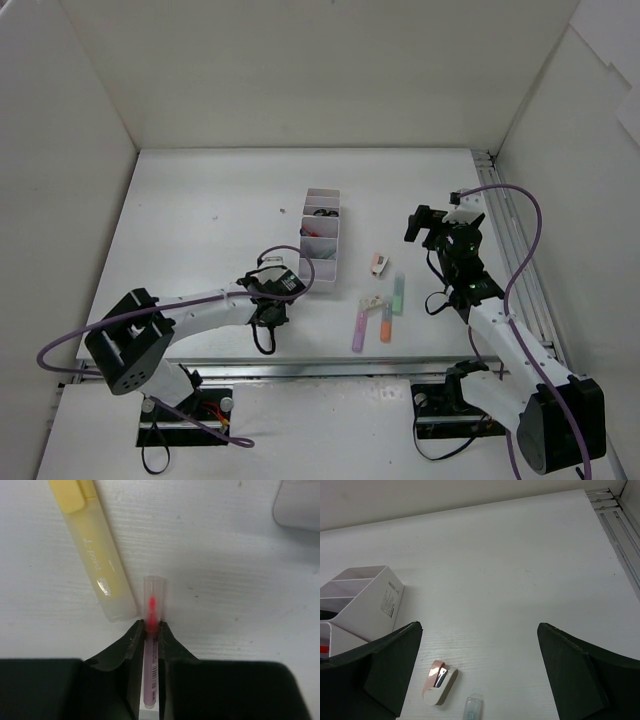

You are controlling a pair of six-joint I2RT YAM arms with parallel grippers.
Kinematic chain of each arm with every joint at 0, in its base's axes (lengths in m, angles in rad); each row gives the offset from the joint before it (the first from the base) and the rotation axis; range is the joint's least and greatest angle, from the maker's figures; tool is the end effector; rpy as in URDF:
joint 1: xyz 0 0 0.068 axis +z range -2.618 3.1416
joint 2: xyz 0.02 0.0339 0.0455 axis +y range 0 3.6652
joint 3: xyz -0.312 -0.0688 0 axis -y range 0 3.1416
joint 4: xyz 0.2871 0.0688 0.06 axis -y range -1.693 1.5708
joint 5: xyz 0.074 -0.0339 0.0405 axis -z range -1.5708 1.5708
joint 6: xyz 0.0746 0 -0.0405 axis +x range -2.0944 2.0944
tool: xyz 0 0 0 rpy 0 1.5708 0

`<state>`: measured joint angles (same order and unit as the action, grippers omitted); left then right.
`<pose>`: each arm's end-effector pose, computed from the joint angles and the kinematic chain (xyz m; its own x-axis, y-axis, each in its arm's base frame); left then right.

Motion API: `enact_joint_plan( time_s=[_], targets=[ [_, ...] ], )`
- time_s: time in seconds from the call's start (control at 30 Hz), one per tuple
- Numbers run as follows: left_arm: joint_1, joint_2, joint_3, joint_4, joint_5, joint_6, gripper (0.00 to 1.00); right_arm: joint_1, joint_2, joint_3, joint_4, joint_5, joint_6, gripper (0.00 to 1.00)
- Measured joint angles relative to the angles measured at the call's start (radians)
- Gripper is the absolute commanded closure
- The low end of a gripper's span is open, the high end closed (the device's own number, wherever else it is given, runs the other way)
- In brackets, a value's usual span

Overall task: Sort the stationery into containers
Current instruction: Pick up the pen from the corner of the board, then place the pen in the storage box.

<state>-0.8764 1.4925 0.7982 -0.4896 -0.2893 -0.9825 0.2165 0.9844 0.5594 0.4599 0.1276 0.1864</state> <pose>0.2144 -0.2242 0.1522 -0.8843 -0.1841 -0.4292 -0.1225 0.9783 -0.1673 0.2770 0.0512 0.3148 0.0170 0.1920 -0.9813 -0.0936 0.9774 0.1896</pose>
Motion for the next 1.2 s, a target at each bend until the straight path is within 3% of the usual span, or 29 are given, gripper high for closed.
enact_joint_plan(
  time_s=[0.13,0.23,0.37,0.47,0.57,0.73,0.97,1.2],
  targets=[
    [0.0,-0.048,0.0,-0.018,-0.058,0.04,1.0,0.0,0.0,0.0,0.0,-0.001,0.0,0.02],
    [-0.001,-0.169,-0.005,0.045,-0.106,0.157,1.0,0.0,0.0,0.0,0.0,-0.003,-0.001,0.02],
    [0.003,-0.363,-0.063,0.354,-0.092,0.423,1.0,0.0,0.0,0.0,0.0,-0.01,-0.007,0.02],
    [0.037,-0.398,-0.093,0.598,-0.003,0.632,1.0,0.0,0.0,0.0,0.0,-0.012,-0.017,0.02],
    [0.083,-0.322,-0.089,0.798,0.141,0.821,1.0,0.0,-0.003,0.0,0.0,-0.011,-0.032,0.02],
    [0.172,-0.094,0.023,0.924,0.381,0.984,1.0,0.0,-0.008,0.0,0.0,0.0,-0.051,0.02],
    [0.259,0.075,0.136,1.049,0.687,1.057,1.0,-0.001,-0.009,0.0,0.0,0.017,-0.074,0.02],
    [0.269,0.111,0.156,1.1,0.842,1.076,1.0,-0.002,-0.004,0.0,0.0,0.023,-0.086,0.02]
  ],
)
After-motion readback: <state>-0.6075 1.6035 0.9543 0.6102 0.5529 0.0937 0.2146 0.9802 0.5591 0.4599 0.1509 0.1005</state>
